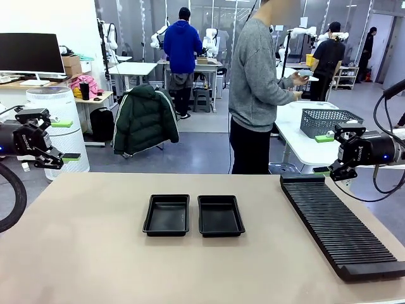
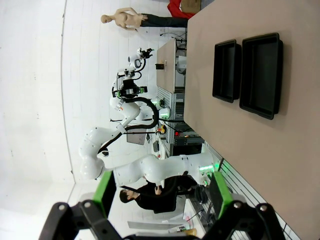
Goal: Inspect and transfer BCBs to ESD trays.
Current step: Pick up the Blank PCB from the PCB Rack and place it in the left ESD tray.
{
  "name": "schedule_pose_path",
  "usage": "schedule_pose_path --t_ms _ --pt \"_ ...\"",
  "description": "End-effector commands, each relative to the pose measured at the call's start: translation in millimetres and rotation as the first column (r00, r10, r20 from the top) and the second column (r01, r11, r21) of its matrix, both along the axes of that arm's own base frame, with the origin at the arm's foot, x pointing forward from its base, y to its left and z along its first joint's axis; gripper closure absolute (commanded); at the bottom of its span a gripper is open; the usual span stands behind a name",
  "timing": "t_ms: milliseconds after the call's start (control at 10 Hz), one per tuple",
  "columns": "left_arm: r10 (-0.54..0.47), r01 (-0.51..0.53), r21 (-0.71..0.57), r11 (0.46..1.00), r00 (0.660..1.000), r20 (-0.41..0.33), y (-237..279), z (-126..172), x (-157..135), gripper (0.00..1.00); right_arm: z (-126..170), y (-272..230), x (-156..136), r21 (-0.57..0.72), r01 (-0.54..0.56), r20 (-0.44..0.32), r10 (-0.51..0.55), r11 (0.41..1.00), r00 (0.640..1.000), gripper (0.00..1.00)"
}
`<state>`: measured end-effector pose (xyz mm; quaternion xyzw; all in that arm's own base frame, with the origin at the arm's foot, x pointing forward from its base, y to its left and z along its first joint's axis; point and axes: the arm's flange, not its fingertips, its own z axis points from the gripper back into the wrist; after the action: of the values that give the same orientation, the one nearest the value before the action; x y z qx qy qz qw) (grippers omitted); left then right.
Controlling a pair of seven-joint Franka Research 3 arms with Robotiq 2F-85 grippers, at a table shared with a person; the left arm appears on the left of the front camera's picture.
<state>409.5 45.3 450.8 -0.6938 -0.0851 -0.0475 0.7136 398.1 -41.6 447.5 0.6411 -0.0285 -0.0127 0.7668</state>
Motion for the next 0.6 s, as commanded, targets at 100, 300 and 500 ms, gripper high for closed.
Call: schedule_pose_path --t_ms 100,300,500 --pt "0.001 -0.001 -0.001 1.0 1.0 0.0 0.4 0.1 -0.2 0.0 1.1 1.0 -1.5 0.0 -0.001 0.003 0.001 1.0 1.0 0.0" --pt "0.001 -0.001 -0.001 1.0 1.0 0.0 0.4 0.1 -0.2 0.0 1.1 1.0 -1.5 0.0 -0.001 0.003 0.001 1.0 1.0 0.0" --pt "0.001 -0.001 -0.001 1.0 1.0 0.0 0.4 0.1 -0.2 0.0 1.1 1.0 -1.5 0.0 -0.001 0.003 0.001 1.0 1.0 0.0"
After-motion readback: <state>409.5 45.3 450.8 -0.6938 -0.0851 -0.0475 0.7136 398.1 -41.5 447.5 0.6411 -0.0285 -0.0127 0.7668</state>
